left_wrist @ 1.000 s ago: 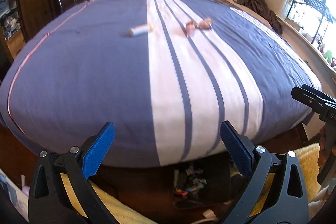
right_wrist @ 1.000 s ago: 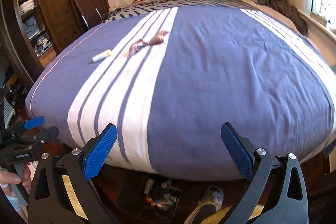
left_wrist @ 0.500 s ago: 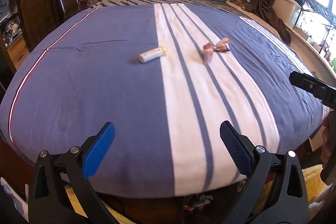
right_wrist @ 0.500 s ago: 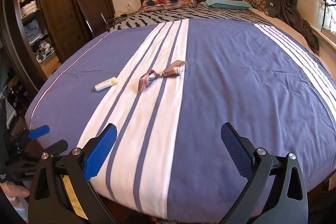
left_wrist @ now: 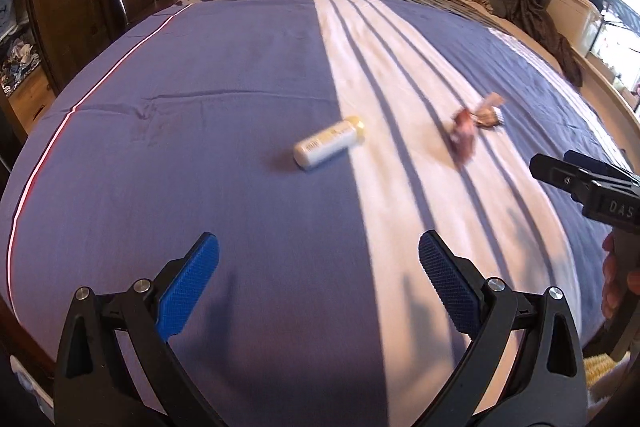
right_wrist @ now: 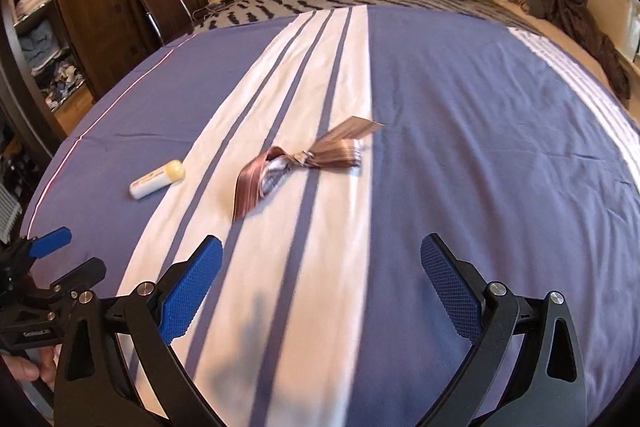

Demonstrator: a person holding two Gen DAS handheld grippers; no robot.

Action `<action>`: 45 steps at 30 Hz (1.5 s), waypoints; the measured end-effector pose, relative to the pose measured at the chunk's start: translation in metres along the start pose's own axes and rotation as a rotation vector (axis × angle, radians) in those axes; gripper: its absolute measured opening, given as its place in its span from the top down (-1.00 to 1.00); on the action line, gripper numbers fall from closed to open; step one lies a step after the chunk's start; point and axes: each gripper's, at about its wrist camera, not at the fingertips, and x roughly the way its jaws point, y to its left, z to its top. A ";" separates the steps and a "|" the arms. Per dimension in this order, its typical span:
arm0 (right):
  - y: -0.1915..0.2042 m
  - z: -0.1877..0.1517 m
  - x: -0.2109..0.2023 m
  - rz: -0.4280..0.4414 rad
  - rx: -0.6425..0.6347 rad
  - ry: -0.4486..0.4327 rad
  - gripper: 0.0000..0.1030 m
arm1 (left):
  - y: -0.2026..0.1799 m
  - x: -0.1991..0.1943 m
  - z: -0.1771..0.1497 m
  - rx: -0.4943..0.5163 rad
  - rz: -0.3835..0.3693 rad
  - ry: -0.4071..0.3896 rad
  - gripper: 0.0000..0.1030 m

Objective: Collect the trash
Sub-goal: 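Grasp the white tube with the left tool while the right tool grasps the brown ribbon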

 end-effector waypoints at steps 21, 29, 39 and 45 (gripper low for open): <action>0.032 0.049 0.092 -0.014 0.014 0.090 -0.36 | -0.001 0.087 0.066 0.065 -0.025 0.066 -0.35; 0.012 0.041 0.077 -0.030 -0.020 0.069 0.75 | -0.007 0.079 0.060 0.075 -0.049 0.059 0.52; 0.010 0.009 0.036 0.002 -0.067 0.054 0.79 | -0.022 0.048 0.027 0.074 -0.084 0.056 0.65; 0.009 -0.010 -0.006 0.000 -0.087 0.014 0.79 | -0.033 0.012 0.008 0.072 -0.111 0.030 0.65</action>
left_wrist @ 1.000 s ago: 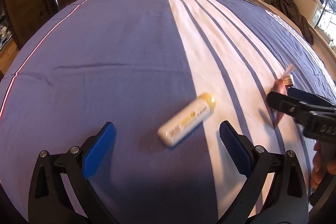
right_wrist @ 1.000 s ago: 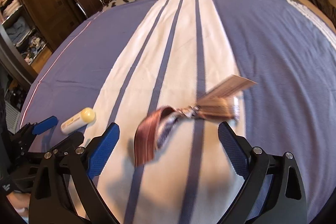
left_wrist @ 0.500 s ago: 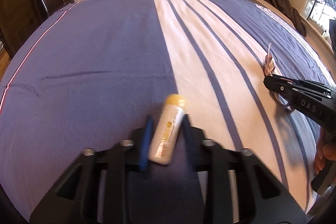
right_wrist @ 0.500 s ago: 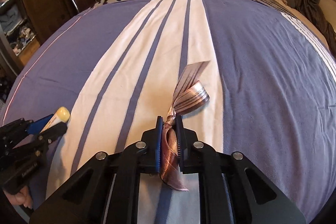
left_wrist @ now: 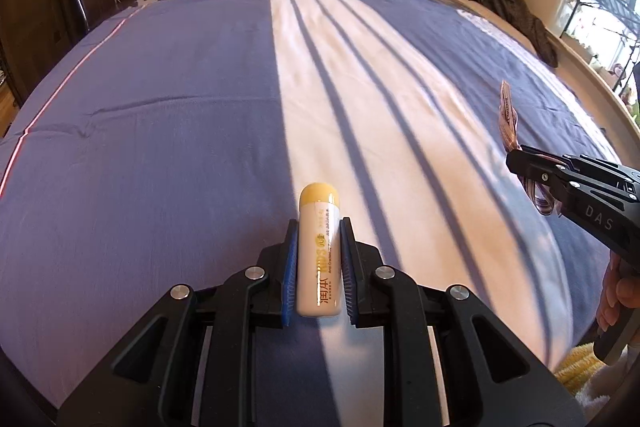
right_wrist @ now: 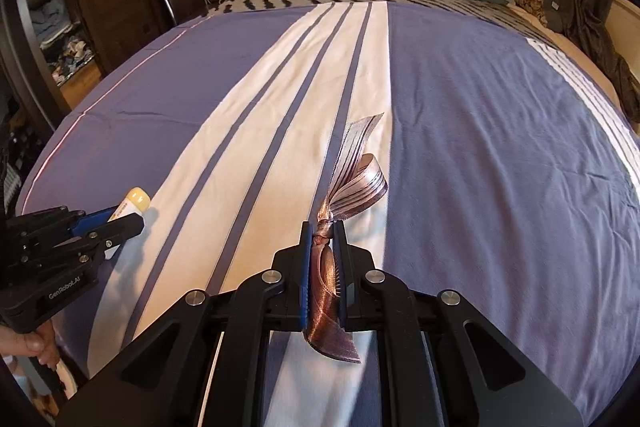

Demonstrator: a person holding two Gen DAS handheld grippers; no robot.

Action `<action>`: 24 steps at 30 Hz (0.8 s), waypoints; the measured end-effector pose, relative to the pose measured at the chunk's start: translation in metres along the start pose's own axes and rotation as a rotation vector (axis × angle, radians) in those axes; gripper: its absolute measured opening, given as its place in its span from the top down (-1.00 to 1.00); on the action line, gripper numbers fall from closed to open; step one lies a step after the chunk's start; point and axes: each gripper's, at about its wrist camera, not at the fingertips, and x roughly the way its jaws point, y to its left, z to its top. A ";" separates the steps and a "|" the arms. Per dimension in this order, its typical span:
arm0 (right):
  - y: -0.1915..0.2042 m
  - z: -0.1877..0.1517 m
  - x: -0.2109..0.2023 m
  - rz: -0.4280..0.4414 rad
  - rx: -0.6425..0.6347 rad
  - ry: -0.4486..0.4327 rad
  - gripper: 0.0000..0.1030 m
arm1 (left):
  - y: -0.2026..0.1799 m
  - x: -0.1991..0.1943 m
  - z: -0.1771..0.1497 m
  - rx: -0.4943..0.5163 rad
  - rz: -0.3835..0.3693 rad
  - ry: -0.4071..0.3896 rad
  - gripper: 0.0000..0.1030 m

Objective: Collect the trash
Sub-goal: 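Grasp the white tube with the left tool while the right tool grasps the brown ribbon, then lower white tube and ribbon into the bin and open both tools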

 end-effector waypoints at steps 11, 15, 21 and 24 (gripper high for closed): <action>0.004 -0.024 -0.103 0.006 -0.039 -0.140 0.79 | -0.045 -0.086 -0.021 0.040 -0.046 -0.118 0.65; 0.006 -0.036 -0.139 0.014 -0.051 -0.195 0.79 | -0.060 -0.110 -0.033 0.059 -0.060 -0.143 0.65; 0.010 -0.067 -0.184 0.015 -0.075 -0.251 0.79 | -0.080 -0.140 -0.058 0.085 -0.079 -0.179 0.65; 0.012 -0.085 -0.197 0.013 -0.087 -0.258 0.79 | -0.089 -0.150 -0.073 0.102 -0.086 -0.184 0.64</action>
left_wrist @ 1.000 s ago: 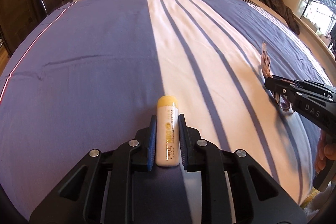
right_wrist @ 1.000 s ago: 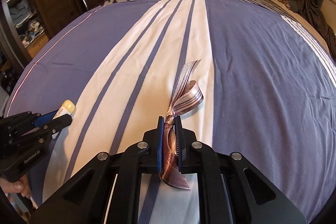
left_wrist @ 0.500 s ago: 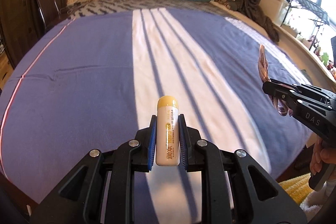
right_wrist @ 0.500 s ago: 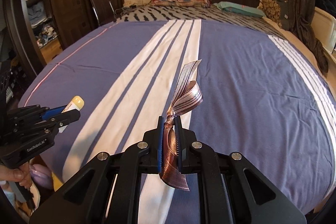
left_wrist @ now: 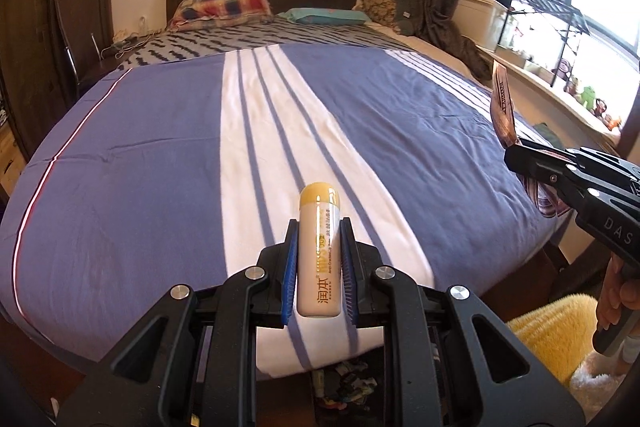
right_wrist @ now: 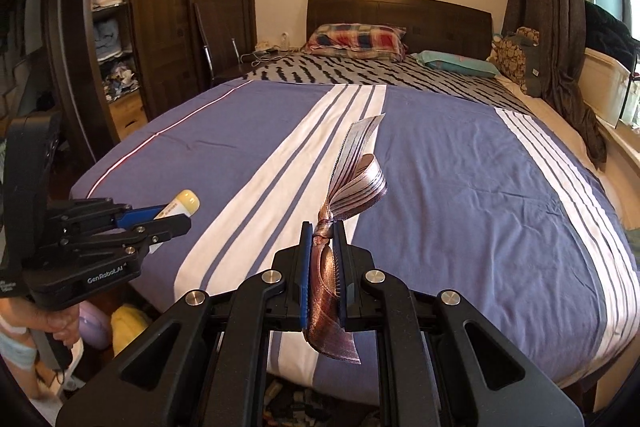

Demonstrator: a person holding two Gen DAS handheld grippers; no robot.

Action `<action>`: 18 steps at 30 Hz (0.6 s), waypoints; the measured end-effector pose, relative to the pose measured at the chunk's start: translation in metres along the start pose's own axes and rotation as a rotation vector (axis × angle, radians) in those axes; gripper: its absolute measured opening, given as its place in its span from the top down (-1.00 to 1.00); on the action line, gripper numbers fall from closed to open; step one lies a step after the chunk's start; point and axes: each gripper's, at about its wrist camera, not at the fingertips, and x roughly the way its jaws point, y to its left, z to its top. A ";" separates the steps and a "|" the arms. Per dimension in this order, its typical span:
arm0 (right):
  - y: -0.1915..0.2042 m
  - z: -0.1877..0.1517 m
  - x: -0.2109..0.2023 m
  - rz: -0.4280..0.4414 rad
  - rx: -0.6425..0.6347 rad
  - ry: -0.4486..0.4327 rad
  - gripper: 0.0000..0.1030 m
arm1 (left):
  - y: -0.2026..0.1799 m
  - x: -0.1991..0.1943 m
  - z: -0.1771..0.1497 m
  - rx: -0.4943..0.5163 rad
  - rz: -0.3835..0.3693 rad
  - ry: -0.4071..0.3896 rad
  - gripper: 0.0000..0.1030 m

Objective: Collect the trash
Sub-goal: 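Lower white tube and ribbon into the bin and open both tools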

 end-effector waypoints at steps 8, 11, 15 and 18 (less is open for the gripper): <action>0.003 -0.040 -0.026 0.006 0.024 -0.010 0.79 | -0.023 -0.023 -0.042 0.012 -0.040 0.007 0.64; 0.001 -0.058 -0.024 0.030 0.059 0.013 0.79 | -0.026 -0.023 -0.058 0.006 -0.059 0.028 0.64; 0.002 -0.082 -0.017 0.045 0.089 0.052 0.79 | -0.030 -0.018 -0.076 0.002 -0.077 0.059 0.64; 0.004 -0.096 -0.014 0.044 0.098 0.076 0.79 | -0.031 -0.011 -0.092 -0.003 -0.079 0.089 0.64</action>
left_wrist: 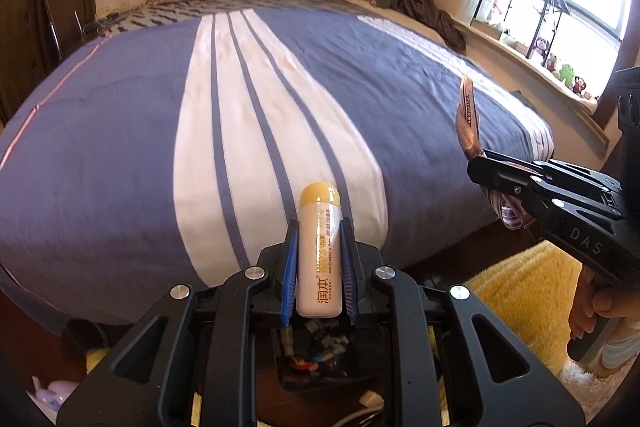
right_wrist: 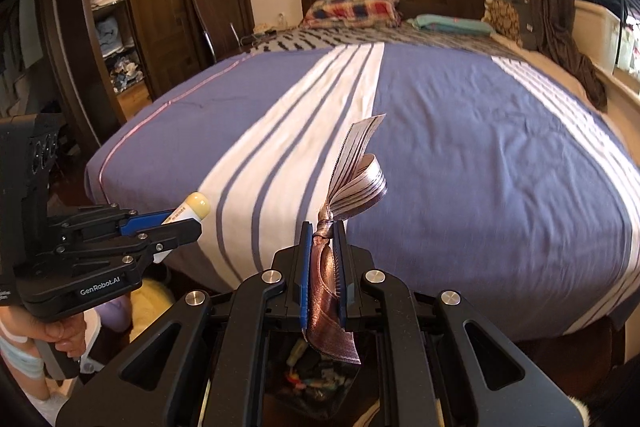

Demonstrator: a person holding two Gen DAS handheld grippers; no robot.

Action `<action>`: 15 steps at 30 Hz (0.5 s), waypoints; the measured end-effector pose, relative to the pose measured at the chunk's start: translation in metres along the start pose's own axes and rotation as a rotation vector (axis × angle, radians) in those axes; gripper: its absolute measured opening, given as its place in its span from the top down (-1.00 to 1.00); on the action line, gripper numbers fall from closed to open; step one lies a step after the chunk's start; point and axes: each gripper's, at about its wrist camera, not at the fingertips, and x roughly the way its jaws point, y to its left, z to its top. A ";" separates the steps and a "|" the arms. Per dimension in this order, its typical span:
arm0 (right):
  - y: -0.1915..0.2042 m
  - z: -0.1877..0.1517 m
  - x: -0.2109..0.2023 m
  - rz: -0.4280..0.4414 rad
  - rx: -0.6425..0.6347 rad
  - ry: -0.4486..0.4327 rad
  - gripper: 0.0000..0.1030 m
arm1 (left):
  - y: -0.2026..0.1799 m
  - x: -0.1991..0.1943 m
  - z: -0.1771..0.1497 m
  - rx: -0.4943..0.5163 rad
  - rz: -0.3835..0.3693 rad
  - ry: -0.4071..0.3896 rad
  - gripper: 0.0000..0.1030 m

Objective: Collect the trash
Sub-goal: 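Lower white tube and ribbon into the bin and open both tools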

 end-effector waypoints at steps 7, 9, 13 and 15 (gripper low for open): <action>-0.005 -0.032 0.020 -0.005 0.025 0.081 0.79 | 0.005 0.025 -0.031 -0.031 -0.008 0.083 0.64; -0.007 -0.039 0.025 -0.008 0.028 0.102 0.79 | 0.006 0.034 -0.040 -0.040 -0.014 0.112 0.64; -0.008 -0.059 0.040 -0.005 0.040 0.160 0.79 | 0.007 0.051 -0.059 -0.042 -0.017 0.163 0.64; -0.009 -0.067 0.047 -0.001 0.046 0.188 0.79 | 0.008 0.059 -0.067 -0.049 -0.020 0.189 0.64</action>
